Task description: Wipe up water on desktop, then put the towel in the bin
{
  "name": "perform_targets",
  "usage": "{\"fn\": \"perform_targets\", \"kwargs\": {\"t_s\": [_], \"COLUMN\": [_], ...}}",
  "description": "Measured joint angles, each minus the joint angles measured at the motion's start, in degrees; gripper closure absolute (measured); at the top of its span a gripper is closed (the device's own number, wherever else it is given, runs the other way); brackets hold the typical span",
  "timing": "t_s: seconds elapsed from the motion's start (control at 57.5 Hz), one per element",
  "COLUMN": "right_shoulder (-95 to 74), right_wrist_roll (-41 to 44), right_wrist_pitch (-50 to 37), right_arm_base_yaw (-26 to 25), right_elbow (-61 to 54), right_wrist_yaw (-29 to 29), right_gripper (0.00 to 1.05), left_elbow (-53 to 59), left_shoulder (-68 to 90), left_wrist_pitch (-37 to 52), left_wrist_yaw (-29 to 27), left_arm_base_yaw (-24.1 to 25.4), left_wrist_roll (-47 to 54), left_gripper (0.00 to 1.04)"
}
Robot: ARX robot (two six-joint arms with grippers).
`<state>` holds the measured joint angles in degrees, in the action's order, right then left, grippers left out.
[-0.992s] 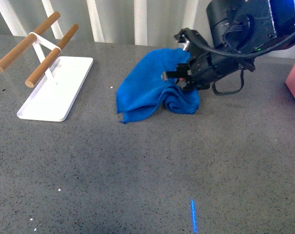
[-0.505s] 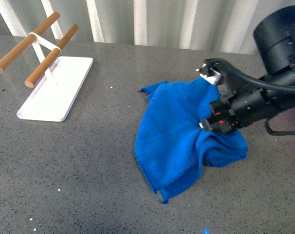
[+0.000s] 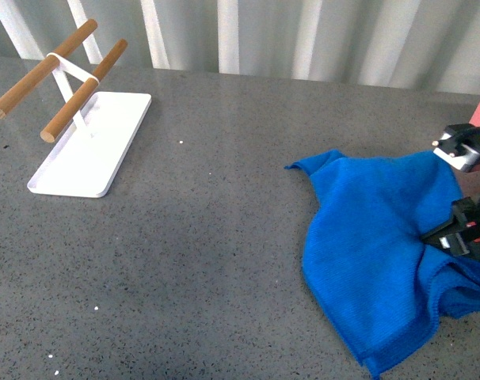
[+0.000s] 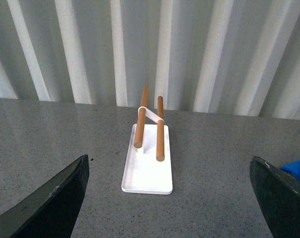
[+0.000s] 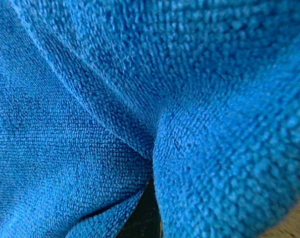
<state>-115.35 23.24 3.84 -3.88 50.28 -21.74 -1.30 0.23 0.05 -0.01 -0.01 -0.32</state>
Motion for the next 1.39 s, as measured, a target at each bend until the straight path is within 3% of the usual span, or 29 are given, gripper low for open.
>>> {"fn": "perform_targets", "kwargs": {"t_s": [0.209, 0.383, 0.661, 0.853, 1.114, 1.392], "right_shoulder": [0.3, 0.5, 4.1, 9.6, 18.9, 22.4], "right_wrist_roll": [5.6, 10.0, 8.9, 6.9, 6.3, 7.2], "right_wrist_pitch": [0.2, -2.6, -1.6, 0.9, 4.5, 5.8], "right_arm_base_yaw": [-4.1, -4.3, -1.0, -2.3, -10.7, -24.5], "right_elbow": [1.2, 6.6, 17.4, 25.0, 31.5, 29.6], "right_wrist_yaw": [3.2, 7.5, 7.2, 6.0, 2.7, -0.2], "right_gripper": [1.02, 1.02, 1.02, 1.02, 1.02, 1.02], "left_elbow": [0.0, 0.0, 0.0, 0.0, 0.0, 0.0], "left_shoulder": [0.0, 0.0, 0.0, 0.0, 0.0, 0.0], "left_wrist_pitch": [0.0, 0.0, 0.0, 0.0, 0.0, 0.0], "left_wrist_yaw": [0.0, 0.0, 0.0, 0.0, 0.0, 0.0], "left_arm_base_yaw": [0.0, 0.0, 0.0, 0.0, 0.0, 0.0], "left_wrist_roll": [0.0, 0.0, 0.0, 0.0, 0.0, 0.0], "left_gripper": [0.07, 0.07, 0.07, 0.07, 0.07, 0.07]}}
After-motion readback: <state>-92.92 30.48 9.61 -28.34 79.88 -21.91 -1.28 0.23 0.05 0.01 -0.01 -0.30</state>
